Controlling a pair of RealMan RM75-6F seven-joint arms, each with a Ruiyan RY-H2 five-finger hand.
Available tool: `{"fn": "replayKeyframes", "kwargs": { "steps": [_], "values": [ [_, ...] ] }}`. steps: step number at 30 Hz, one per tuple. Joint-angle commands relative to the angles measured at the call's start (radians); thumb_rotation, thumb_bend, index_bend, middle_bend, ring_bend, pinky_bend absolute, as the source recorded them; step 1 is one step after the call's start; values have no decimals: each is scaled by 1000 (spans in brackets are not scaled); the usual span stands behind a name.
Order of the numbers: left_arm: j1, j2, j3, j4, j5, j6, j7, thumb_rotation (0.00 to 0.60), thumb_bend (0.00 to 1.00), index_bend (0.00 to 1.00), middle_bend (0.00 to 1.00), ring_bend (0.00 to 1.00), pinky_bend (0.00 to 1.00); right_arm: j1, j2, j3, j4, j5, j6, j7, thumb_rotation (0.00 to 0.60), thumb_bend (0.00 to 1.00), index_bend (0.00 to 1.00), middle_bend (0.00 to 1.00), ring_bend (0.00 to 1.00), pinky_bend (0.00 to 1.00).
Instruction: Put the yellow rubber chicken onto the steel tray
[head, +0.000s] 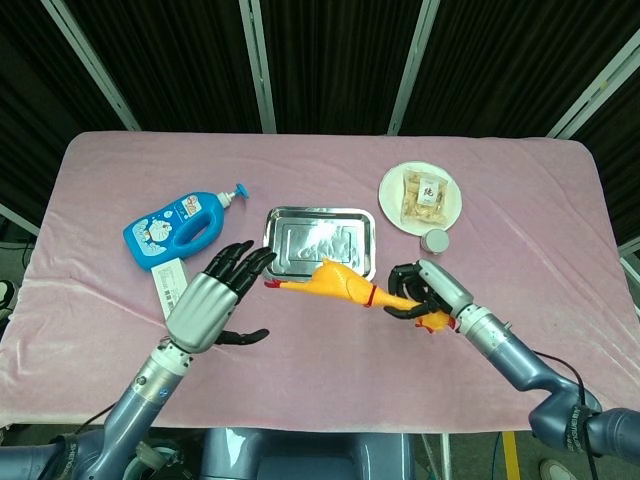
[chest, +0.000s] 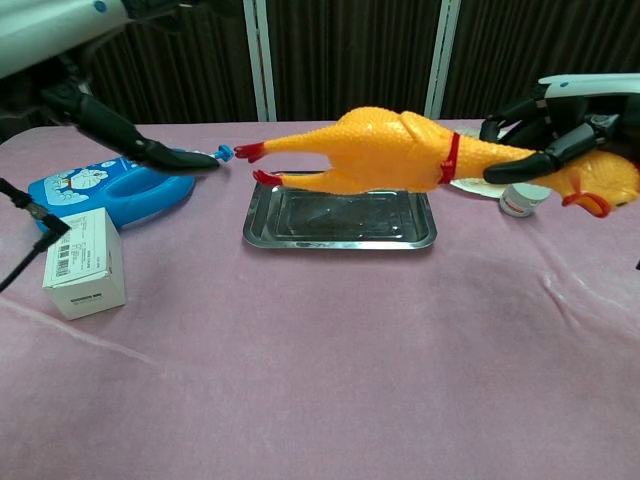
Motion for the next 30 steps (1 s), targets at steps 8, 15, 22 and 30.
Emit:
{"fn": "replayKeyframes", "kwargs": {
  "steps": [8, 15, 22, 30],
  "values": [
    [95, 122, 62, -43, 88, 86, -96, 600, 36, 68, 96, 24, 110, 108, -120, 95, 148, 125, -126, -9, 600, 494, 1000, 824, 835, 936],
    [133, 147, 89, -30, 97, 103, -125, 600, 36, 70, 101, 24, 110, 179, -219, 124, 292, 217, -216, -82, 600, 494, 1000, 824, 835, 936],
    [162, 153, 95, -3, 71, 94, -161, 600, 36, 70, 101, 24, 110, 259, -355, 135, 498, 312, -313, -203, 600, 494, 1000, 824, 835, 936],
    [171, 149, 81, 8, 49, 73, -163, 600, 36, 69, 100, 24, 109, 290, -447, 160, 626, 369, -348, -267, 600, 494, 1000, 824, 835, 936]
  ]
}}
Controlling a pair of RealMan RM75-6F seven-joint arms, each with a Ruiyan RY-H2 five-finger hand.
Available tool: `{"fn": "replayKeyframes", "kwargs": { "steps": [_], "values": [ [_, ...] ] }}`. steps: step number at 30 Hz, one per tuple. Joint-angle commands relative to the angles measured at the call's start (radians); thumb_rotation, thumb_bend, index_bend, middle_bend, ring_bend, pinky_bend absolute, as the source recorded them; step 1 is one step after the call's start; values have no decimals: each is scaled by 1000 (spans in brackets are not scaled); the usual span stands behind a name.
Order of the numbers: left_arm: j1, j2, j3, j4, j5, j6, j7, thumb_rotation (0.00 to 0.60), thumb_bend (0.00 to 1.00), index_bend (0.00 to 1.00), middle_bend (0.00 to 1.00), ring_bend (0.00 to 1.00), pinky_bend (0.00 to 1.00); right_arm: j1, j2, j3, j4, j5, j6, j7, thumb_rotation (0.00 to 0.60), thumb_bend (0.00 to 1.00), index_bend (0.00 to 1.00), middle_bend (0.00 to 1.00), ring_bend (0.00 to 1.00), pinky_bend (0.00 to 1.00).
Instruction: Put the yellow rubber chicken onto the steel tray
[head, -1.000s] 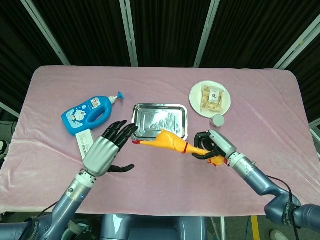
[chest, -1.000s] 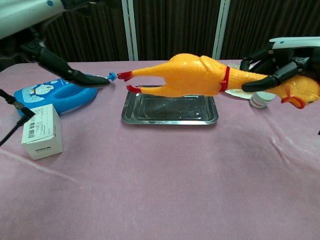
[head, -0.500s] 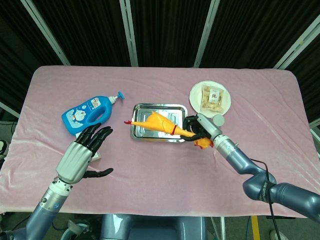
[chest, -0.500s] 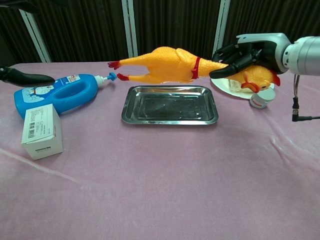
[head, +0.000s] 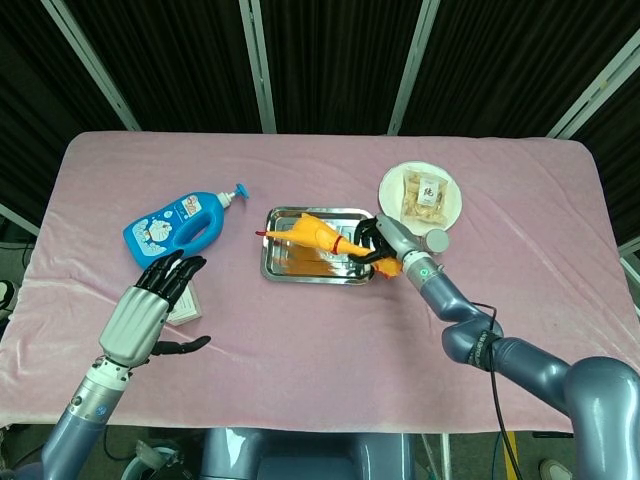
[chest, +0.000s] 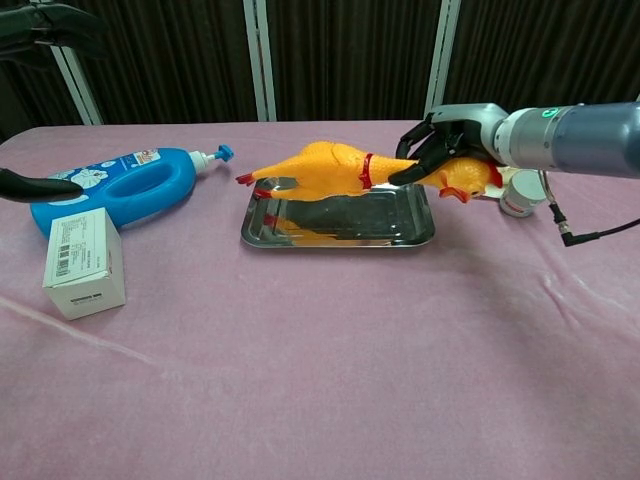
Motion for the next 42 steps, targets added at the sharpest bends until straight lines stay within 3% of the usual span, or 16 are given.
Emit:
{"fn": "replayKeyframes", "kwargs": {
  "steps": [1, 7, 10, 18, 22, 25, 31, 37, 42],
  "values": [
    [2, -1, -5, 0, -5, -6, 3, 600, 35, 69, 100, 24, 109, 12, -29, 18, 35, 24, -18, -21, 600, 494, 1000, 824, 835, 936],
    [6, -3, -11, -2, -10, -16, 12, 600, 36, 65, 96, 24, 109, 13, -45, 36, 65, 33, -36, -27, 600, 494, 1000, 824, 818, 934],
    [8, -4, -15, -3, -13, -21, 16, 600, 36, 63, 95, 24, 109, 9, -46, 43, 70, 31, -43, -25, 600, 493, 943, 807, 753, 888],
    [13, -6, -23, -8, -16, -31, 25, 600, 36, 61, 88, 24, 109, -10, -25, 53, 47, -8, -60, -7, 600, 493, 542, 576, 495, 585],
    [16, -6, -27, -11, -15, -30, 27, 600, 36, 61, 88, 24, 109, -17, -16, 60, 32, -27, -67, 10, 600, 384, 344, 465, 375, 479],
    [18, -6, -29, -13, -15, -31, 28, 600, 36, 61, 87, 24, 109, -22, -12, 66, 25, -40, -67, 23, 600, 269, 276, 417, 325, 444],
    [22, -5, -35, -16, -12, -31, 30, 600, 36, 60, 85, 24, 108, -27, -8, 74, 15, -60, -65, 36, 600, 145, 160, 362, 268, 394],
    [24, 0, -40, -20, -9, -33, 35, 600, 36, 60, 81, 24, 82, -32, -6, 79, 3, -71, -52, 33, 600, 72, 17, 268, 187, 305],
    [29, 4, -48, -21, -6, -26, 33, 600, 36, 60, 81, 24, 82, -39, 4, 84, -15, -82, -26, 26, 600, 65, 0, 193, 116, 248]
  ]
}}
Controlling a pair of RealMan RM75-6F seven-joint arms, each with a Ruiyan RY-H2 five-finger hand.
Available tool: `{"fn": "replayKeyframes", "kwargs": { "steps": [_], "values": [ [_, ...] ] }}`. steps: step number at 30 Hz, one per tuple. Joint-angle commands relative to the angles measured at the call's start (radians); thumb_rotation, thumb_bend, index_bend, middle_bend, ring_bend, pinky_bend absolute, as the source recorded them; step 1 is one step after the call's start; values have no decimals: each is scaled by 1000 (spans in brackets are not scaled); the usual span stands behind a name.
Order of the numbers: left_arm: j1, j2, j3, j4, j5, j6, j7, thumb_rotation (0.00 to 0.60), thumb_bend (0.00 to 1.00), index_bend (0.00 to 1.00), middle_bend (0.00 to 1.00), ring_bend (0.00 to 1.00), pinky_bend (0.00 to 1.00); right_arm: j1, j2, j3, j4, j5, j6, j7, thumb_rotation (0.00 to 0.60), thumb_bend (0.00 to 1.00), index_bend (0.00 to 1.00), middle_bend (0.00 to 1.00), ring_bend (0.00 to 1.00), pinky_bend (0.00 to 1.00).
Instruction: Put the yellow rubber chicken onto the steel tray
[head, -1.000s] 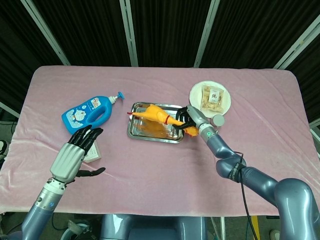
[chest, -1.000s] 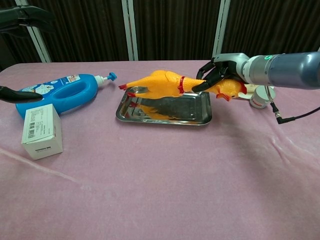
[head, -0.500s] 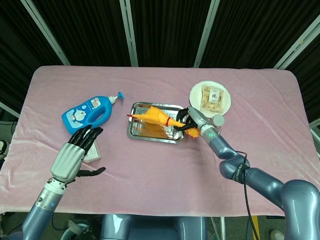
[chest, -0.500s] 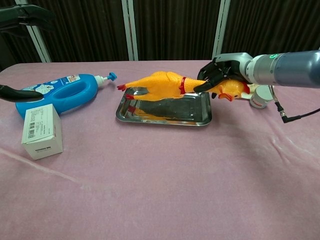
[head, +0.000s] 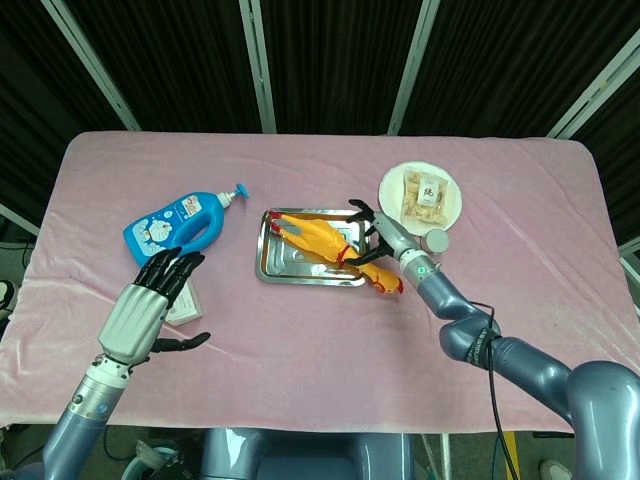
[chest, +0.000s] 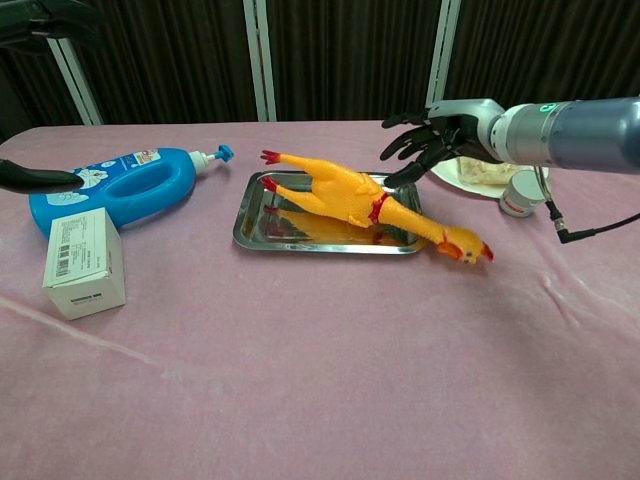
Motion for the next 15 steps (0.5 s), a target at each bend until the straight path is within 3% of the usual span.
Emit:
{"fn": "replayKeyframes", "kwargs": {
  "steps": [1, 6, 11, 15],
  "values": [
    [2, 4, -5, 1, -1, 4, -2, 600, 36, 60, 81, 24, 82, -9, 12, 5, -17, -8, 24, -5, 600, 65, 0, 192, 115, 247],
    [12, 25, -22, 6, -10, 22, -10, 600, 36, 60, 83, 24, 82, -52, 64, 5, -68, -42, 127, -39, 600, 65, 22, 192, 132, 247],
    [50, 85, -46, 50, -62, 67, -21, 600, 36, 62, 87, 24, 82, -203, 180, -21, -182, -97, 416, -176, 600, 154, 174, 257, 232, 297],
    [66, 106, -55, 90, -103, 72, -23, 600, 36, 76, 88, 24, 82, -280, 236, -55, -241, -106, 524, -289, 600, 197, 199, 262, 239, 301]
  ]
}}
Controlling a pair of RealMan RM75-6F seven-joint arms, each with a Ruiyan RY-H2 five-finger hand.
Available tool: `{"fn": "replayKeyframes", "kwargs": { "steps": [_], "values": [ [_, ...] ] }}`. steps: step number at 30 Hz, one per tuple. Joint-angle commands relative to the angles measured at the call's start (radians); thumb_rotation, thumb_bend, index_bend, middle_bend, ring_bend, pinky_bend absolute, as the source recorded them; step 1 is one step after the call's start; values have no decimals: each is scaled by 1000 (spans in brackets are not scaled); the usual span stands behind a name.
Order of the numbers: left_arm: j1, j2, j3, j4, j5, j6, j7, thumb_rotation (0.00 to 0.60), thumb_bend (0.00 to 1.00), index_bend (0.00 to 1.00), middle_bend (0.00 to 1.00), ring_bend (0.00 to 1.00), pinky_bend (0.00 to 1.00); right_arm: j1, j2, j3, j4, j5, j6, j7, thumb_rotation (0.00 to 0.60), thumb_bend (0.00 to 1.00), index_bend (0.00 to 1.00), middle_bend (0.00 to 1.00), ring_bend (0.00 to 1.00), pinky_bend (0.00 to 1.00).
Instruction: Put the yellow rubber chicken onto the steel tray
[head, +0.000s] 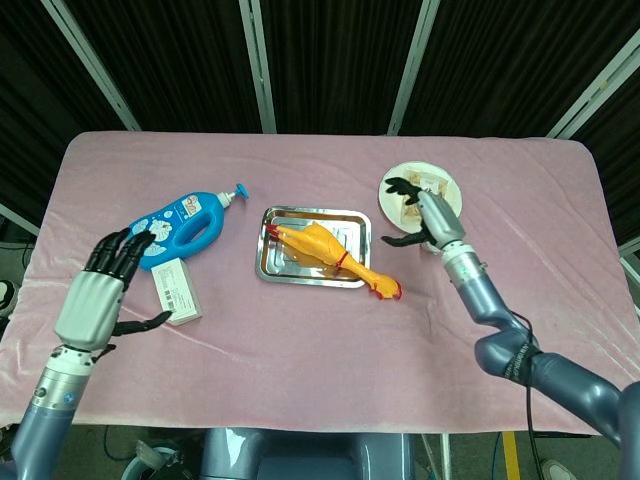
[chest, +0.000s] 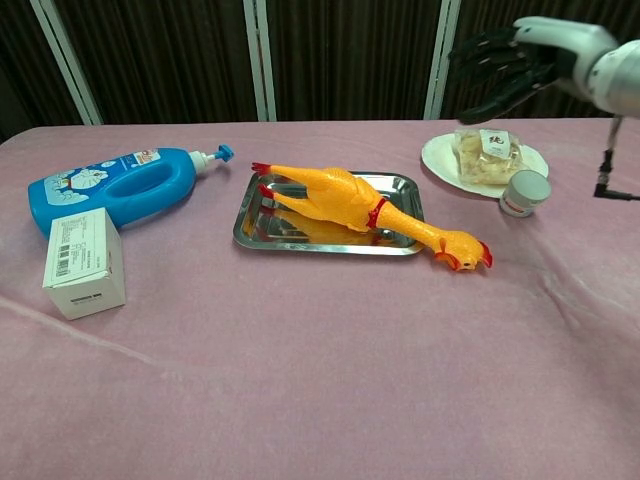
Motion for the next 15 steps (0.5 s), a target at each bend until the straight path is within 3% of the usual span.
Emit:
{"fn": "replayKeyframes", "kwargs": {
  "steps": [1, 7, 11, 15],
  "values": [
    [23, 22, -12, 45, -47, 12, 0, 600, 36, 76, 88, 24, 82, -146, 108, -56, -108, -39, 196, -184, 600, 204, 199, 262, 239, 301],
    [68, 61, -2, 87, -104, 20, -27, 600, 36, 77, 87, 24, 66, -289, 189, -128, -199, -64, 350, -270, 600, 220, 198, 262, 196, 273],
    [120, 77, 31, 103, -93, 52, -78, 600, 37, 77, 87, 24, 55, -410, 221, -191, -254, -95, 487, -316, 600, 221, 142, 229, 117, 211],
    [149, 75, 53, 114, -64, 78, -99, 600, 37, 78, 87, 24, 52, -472, 221, -218, -283, -118, 565, -333, 600, 221, 109, 215, 99, 199]
  ]
}}
